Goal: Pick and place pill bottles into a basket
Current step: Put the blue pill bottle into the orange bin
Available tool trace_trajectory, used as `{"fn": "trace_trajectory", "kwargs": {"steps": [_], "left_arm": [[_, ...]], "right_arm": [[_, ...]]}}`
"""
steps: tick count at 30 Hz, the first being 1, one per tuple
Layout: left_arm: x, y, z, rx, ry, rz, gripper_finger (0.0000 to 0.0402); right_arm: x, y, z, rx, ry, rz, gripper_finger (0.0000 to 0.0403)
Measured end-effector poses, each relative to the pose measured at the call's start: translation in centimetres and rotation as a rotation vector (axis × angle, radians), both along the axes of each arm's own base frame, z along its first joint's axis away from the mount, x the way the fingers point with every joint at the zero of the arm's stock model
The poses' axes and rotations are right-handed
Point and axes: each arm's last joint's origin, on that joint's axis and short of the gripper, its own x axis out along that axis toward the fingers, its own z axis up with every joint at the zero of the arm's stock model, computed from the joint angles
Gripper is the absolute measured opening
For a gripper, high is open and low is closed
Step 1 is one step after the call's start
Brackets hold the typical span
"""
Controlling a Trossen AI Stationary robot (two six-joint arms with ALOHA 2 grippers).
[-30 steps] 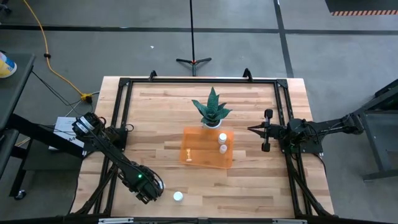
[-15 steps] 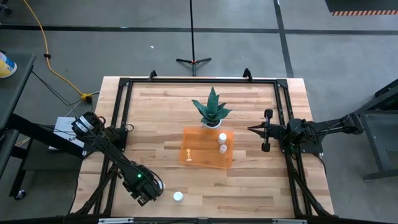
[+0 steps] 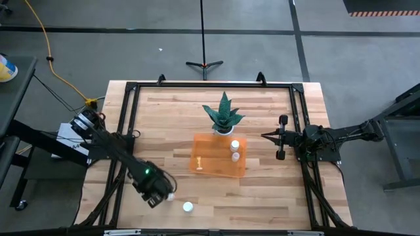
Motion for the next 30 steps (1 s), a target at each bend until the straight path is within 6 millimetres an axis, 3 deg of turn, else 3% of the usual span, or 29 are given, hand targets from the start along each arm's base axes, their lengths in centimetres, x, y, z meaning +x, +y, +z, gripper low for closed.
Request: {"fn": "trace_trajectory", "kwargs": {"steps": [6, 12, 18, 24, 30], "left_arm": [[1.4, 4.6, 1.9, -0.055, -0.031, 0.033, 0.0136], [4.3, 9.6, 3.3, -0.106, -0.203, 0.104, 0.0150], [7.2, 13.5, 6.1, -0.064, -0.430, 0.080, 0.0150], [10.2, 15.9, 8.7, 0.060, -0.676, 0.010, 0.0135], [13.7, 16.3, 6.9, 0.090, -0.664, -0.147, 0.0163]], "right_arm": [[0.0, 0.0, 0.0, 0.000, 0.000, 0.000, 0.0007], [0.0, 0.0, 0.0, 0.000, 0.003, 0.000, 0.0007], [0.0, 0.0, -0.1, -0.001, 0.009, 0.000, 0.0007], [0.0, 0.0, -0.1, -0.001, 0.011, 0.000, 0.0007], [0.0, 0.0, -0.2, -0.003, 0.017, 0.000, 0.0007]]}}
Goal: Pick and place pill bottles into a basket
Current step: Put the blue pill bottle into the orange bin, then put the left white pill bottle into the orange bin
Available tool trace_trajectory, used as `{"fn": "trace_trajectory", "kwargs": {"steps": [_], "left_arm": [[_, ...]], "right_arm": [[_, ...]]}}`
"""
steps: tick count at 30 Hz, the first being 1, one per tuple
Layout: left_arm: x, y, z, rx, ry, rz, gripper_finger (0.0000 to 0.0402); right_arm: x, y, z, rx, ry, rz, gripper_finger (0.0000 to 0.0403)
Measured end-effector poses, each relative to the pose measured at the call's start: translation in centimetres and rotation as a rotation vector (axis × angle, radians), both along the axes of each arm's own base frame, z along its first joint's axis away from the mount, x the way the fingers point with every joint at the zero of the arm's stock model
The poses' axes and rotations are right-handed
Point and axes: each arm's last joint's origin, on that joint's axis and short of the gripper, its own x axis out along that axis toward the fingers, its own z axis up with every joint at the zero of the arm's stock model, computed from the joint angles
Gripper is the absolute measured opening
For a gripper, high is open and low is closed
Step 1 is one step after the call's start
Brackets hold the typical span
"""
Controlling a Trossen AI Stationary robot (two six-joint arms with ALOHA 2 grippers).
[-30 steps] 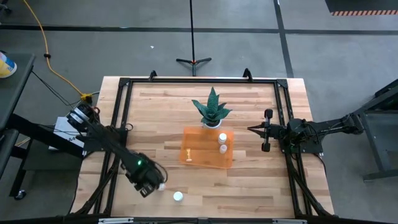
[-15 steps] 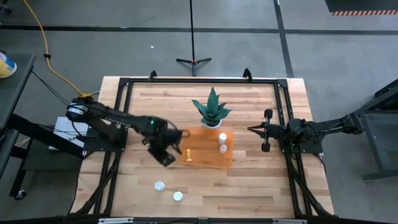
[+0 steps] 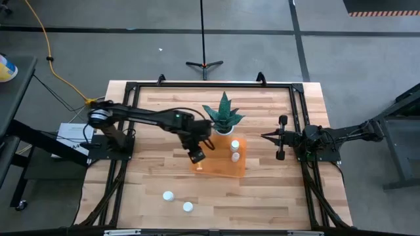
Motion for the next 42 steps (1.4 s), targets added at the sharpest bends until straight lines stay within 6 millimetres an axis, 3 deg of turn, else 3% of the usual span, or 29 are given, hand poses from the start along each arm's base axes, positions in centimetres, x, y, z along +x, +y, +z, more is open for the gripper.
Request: {"fn": "trace_trajectory", "kwargs": {"steps": [9, 14, 18, 28, 42], "left_arm": [[4.1, 0.4, -2.1, 0.052, 0.031, -0.105, 0.0137], [5.0, 0.4, -3.1, 0.061, 0.051, -0.117, 0.0162], [5.2, 0.5, -3.4, 0.105, 0.051, -0.105, 0.0177], [5.3, 0.6, -3.7, 0.126, 0.051, -0.118, 0.0168], [5.0, 0.6, -3.7, 0.125, 0.084, -0.156, 0.0240]], "right_arm": [[0.0, 0.0, 0.0, -0.002, 0.004, 0.000, 0.0007], [0.0, 0.0, -0.1, -0.004, 0.007, 0.000, 0.0007], [0.0, 0.0, 0.0, -0.003, 0.004, 0.000, 0.0007], [0.0, 0.0, 0.0, -0.003, 0.004, 0.000, 0.0007], [0.0, 0.0, 0.0, -0.003, 0.005, 0.000, 0.0007]]}}
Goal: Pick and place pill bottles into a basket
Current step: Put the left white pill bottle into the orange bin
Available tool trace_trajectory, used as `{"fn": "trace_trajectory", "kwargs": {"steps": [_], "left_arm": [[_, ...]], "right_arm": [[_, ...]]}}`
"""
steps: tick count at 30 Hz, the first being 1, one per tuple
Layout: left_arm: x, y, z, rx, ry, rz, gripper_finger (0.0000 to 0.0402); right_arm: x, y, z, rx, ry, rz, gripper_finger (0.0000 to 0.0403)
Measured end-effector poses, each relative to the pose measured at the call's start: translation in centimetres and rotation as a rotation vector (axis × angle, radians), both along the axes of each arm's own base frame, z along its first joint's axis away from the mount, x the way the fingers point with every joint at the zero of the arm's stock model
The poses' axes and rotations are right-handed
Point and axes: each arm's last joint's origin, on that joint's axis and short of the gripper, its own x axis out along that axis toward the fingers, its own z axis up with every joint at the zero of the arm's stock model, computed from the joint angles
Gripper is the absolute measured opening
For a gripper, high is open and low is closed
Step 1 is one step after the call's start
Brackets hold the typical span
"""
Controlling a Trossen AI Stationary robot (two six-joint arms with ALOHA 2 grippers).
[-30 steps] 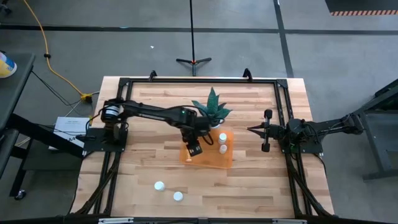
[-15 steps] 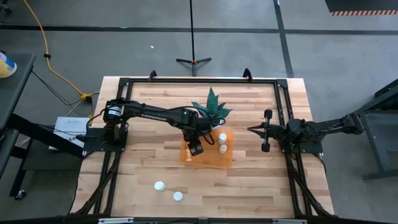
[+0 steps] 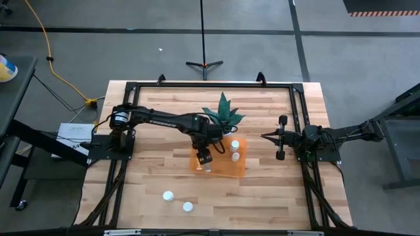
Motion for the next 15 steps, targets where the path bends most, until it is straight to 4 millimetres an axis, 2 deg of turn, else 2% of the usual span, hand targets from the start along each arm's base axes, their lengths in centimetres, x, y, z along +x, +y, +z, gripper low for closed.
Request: {"fn": "trace_trajectory", "kwargs": {"steps": [4, 7, 11, 15], "left_arm": [[-0.4, -0.1, 2.1, -0.005, 0.073, 0.001, 0.0251], [-0.6, -1.3, 3.6, 0.008, 0.101, -0.009, 0.0252], [-1.3, -4.9, 5.1, 0.021, 0.141, -0.046, 0.0253], [-2.7, -9.4, 5.6, 0.043, 0.195, -0.044, 0.0253]], "right_arm": [[0.0, 0.0, 0.0, 0.000, 0.000, 0.000, 0.0007], [0.0, 0.0, 0.0, 0.000, 0.002, 0.000, 0.0007], [0.0, 0.0, -0.2, -0.003, 0.018, 0.000, 0.0007], [0.0, 0.0, -0.2, -0.003, 0.023, 0.000, 0.0007]]}}
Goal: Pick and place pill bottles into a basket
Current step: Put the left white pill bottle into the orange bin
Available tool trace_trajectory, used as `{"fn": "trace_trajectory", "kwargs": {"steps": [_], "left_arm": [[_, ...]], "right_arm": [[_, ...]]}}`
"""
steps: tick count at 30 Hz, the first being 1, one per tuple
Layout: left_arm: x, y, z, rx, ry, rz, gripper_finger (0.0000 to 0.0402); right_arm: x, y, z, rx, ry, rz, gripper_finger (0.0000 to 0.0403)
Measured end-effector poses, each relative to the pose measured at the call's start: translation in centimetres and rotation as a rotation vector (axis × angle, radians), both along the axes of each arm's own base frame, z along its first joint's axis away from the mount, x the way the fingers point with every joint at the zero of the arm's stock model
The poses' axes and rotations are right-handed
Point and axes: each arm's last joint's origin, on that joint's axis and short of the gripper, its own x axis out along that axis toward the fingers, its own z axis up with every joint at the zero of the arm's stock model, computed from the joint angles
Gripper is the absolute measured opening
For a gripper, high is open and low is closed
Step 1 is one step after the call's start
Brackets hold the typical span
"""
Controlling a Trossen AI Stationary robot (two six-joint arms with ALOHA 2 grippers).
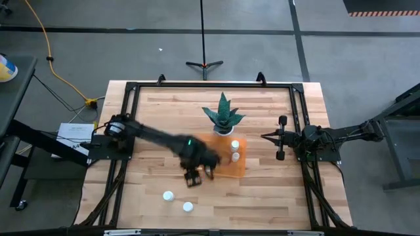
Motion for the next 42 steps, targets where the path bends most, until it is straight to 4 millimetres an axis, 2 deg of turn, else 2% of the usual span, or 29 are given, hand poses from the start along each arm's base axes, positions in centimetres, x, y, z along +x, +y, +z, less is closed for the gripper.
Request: {"fn": "trace_trajectory", "kwargs": {"steps": [8, 12, 15, 19, 22, 29, 36, 42], "left_arm": [[-3.8, -8.4, 0.0, 0.006, 0.101, 0.173, 0.0253], [-5.5, -11.2, -0.1, 0.089, 0.059, 0.243, 0.0253], [-6.6, -12.3, -1.0, 0.163, 0.041, 0.291, 0.0253], [-7.6, -12.8, -2.5, 0.199, 0.073, 0.283, 0.0253], [-7.8, -12.5, -3.7, 0.213, 0.108, 0.299, 0.0253], [-6.6, -11.5, -5.9, 0.085, 0.142, 0.339, 0.0253], [-7.9, -11.0, -8.6, 0.068, 0.269, 0.322, 0.0253], [-8.6, -10.8, -9.5, 0.041, 0.346, 0.328, 0.0253]], "right_arm": [[0.0, 0.0, 0.0, 0.020, -0.003, -0.002, 0.0007], [0.0, 0.0, 0.1, 0.023, -0.016, -0.001, 0.0007], [0.0, 0.0, 0.3, 0.025, -0.029, -0.001, 0.0007], [0.0, 0.0, 0.3, 0.023, -0.034, -0.001, 0.0007], [0.0, 0.0, 0.3, 0.001, -0.032, 0.000, 0.0007], [0.0, 0.0, 0.3, -0.003, -0.031, 0.000, 0.0007], [0.0, 0.0, 0.3, -0.004, -0.031, 0.000, 0.0007], [0.0, 0.0, 0.3, -0.004, -0.031, 0.000, 0.0007]]}}
